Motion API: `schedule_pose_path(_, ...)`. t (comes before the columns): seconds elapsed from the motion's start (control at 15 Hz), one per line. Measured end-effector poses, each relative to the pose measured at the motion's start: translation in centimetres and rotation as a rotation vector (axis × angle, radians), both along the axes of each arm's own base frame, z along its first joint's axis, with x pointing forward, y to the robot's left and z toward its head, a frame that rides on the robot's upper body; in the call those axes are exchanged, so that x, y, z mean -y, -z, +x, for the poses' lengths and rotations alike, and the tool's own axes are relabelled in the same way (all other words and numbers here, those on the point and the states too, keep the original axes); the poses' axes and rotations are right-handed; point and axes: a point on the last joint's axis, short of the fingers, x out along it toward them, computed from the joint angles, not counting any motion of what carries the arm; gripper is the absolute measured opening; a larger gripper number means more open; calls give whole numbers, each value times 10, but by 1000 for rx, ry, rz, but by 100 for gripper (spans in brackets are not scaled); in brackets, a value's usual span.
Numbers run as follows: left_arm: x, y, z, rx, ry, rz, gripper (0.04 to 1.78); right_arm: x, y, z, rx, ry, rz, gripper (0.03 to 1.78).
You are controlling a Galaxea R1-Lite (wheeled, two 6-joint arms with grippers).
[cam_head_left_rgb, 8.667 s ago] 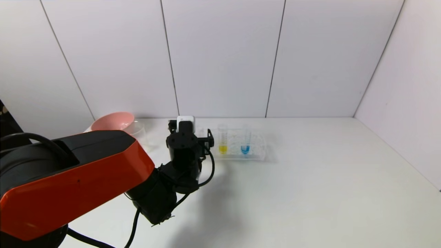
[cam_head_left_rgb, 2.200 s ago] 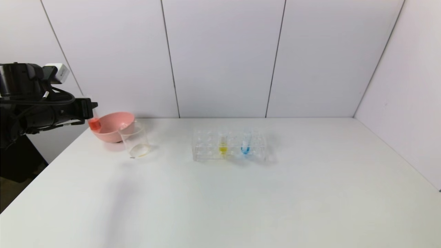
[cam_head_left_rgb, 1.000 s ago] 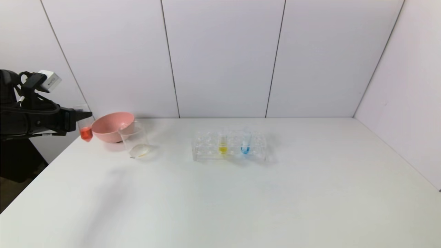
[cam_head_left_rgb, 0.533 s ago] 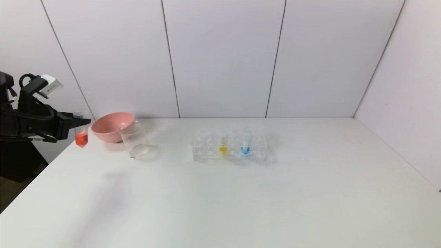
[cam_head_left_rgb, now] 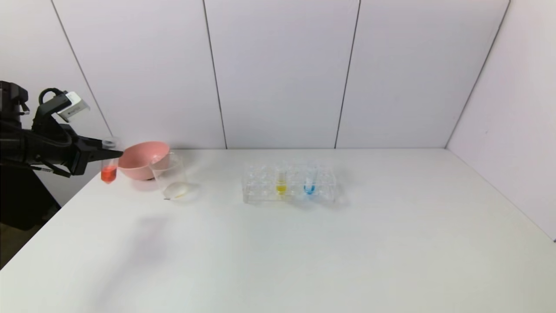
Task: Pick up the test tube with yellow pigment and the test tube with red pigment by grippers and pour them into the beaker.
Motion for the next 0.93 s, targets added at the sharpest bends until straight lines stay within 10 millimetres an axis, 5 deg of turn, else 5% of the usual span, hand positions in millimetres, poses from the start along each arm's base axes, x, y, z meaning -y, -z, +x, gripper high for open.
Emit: schedule_pose_path(0.93, 19, 0, 26, -102, 171, 105, 44, 0, 0, 0, 0, 0, 0, 170)
